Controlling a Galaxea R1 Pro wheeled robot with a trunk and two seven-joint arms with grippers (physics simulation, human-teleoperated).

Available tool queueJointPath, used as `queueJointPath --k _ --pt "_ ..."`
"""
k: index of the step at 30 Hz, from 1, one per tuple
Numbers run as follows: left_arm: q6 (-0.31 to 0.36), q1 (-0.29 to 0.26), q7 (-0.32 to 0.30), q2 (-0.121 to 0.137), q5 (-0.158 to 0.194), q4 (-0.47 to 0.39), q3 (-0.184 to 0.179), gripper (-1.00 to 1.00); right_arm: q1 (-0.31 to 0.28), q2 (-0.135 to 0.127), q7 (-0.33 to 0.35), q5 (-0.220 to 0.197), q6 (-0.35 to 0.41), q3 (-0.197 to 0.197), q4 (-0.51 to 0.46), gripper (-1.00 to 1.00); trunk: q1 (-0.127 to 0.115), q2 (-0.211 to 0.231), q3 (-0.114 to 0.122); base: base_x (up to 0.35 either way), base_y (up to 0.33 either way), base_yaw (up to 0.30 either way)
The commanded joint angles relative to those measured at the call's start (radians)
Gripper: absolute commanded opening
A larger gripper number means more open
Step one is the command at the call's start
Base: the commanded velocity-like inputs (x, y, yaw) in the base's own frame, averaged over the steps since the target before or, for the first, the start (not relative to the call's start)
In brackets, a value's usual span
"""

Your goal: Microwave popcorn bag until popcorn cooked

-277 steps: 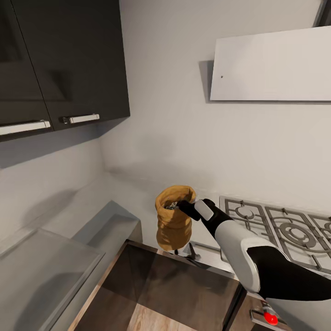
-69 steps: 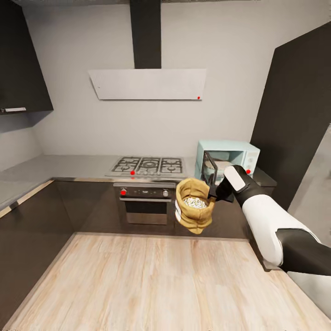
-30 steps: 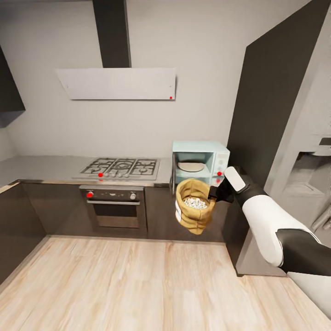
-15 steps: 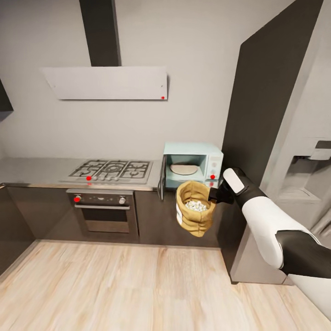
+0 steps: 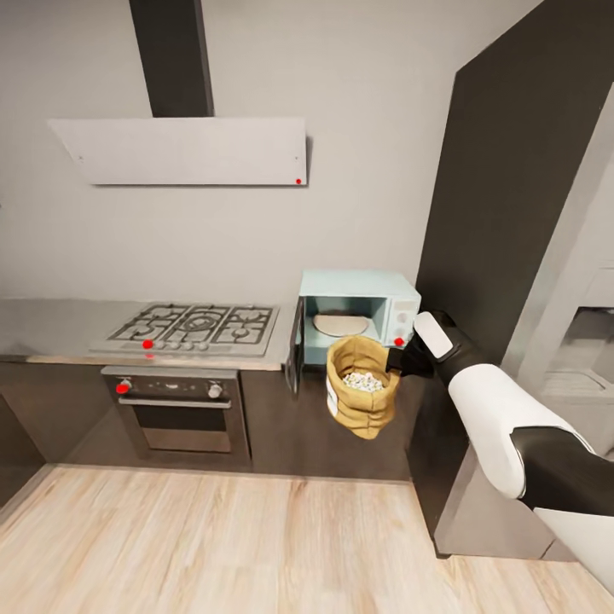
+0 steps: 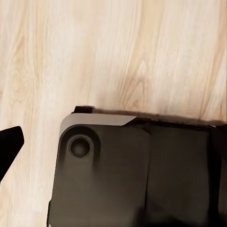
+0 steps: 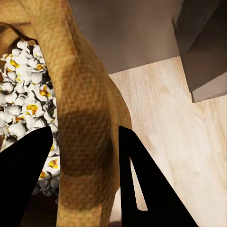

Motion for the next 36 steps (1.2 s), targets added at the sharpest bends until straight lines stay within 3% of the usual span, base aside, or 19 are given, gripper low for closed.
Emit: queueJointPath --k 1,11,36 --pt "-0.003 -0.001 -0.001 0.000 0.003 0.001 0.005 1.00 -0.002 0.001 -0.010 -0.011 0.002 0.003 0.000 -1.00 0.001 -0.002 -0.002 0.143 0.000 0.000" --pt "-0.003 -0.002 -0.001 0.001 0.003 0.002 0.005 1.00 -0.015 0.002 -0.009 -0.012 0.002 -0.003 0.013 -1.00 0.001 -0.002 -0.002 0.047 0.000 0.000" --pt "-0.003 -0.002 -0.001 0.001 0.003 0.001 0.005 1.00 -0.008 -0.004 -0.009 -0.015 0.002 -0.006 0.014 -1.00 0.001 -0.002 -0.002 0.317 0.000 0.000"
